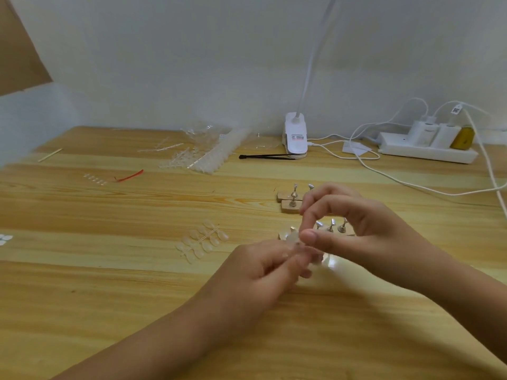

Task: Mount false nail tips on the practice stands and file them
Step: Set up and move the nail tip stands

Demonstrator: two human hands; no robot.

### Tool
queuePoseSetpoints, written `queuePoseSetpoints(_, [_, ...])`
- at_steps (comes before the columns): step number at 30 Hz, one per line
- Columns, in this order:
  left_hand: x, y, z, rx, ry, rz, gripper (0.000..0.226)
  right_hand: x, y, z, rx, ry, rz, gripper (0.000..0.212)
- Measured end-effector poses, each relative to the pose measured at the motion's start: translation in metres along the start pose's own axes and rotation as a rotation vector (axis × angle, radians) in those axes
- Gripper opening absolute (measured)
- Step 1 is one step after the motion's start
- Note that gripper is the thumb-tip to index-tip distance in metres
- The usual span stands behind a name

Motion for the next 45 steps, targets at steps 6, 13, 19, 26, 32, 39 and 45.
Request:
queuePoseSetpoints(6, [-0.013,-0.001,0.010,-0.014,0.427,-0.286,0.027,-0.003,-0.007,-0.001,0.072,0.141,-0.242,0.017])
queuePoseSetpoints(13, [-0.008,0.000,0.005,0.077,0.186,0.024,0.026,-0.007,-0.008,-0.003,-0.021,-0.087,0.146,0.019])
queuePoseSetpoints(19, [-0.008,-0.001,0.004,0.061,0.112,0.085,0.027,-0.011,-0.010,-0.003,-0.021,-0.156,0.209,0.020])
queuePoseSetpoints(26, [-0.004,-0.001,0.004,0.088,0.049,0.086,0.027,-0.010,-0.010,-0.003,0.004,-0.201,0.211,0.022])
queuePoseSetpoints(32, [-0.002,-0.002,0.003,0.083,0.010,0.122,0.027,-0.006,-0.015,0.000,-0.067,-0.388,0.381,0.016])
queuePoseSetpoints(39, [-0.003,-0.002,0.003,0.139,-0.093,0.255,0.030,0.004,-0.011,0.009,-0.211,-0.610,0.632,0.023])
queuePoseSetpoints(45, [-0.006,0.000,0.004,0.169,-0.101,0.293,0.030,-0.002,-0.009,0.024,-0.147,-0.539,0.606,0.027])
Point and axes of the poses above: each hand's wrist, its own z-axis away from the middle knuckle, its own y-axis out of the palm, x = y × z, the point moved 4 cm from there along -z, towards the middle knuckle, and after that the axes turned 8 degrees about -x, right-handed, at the moved point
